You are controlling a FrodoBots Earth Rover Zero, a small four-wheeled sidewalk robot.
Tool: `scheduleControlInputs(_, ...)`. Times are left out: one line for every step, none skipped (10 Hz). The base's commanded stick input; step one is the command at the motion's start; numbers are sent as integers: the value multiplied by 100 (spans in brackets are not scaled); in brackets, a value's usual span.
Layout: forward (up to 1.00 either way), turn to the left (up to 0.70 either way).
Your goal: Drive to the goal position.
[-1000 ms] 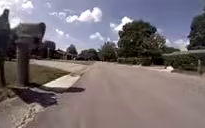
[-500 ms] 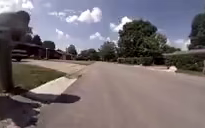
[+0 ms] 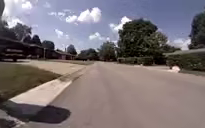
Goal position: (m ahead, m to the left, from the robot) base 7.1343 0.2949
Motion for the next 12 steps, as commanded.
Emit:
scheduleControlInputs(100,0)
scheduleControlInputs(100,0)
scheduleControlInputs(100,0)
scheduleControlInputs(100,0)
scheduleControlInputs(100,0)
scheduleControlInputs(100,0)
scheduleControlInputs(100,0)
scheduleControlInputs(100,2)
scheduleControlInputs(100,29)
scheduleControlInputs(100,40)
scheduleControlInputs(100,26)
scheduleControlInputs(100,8)
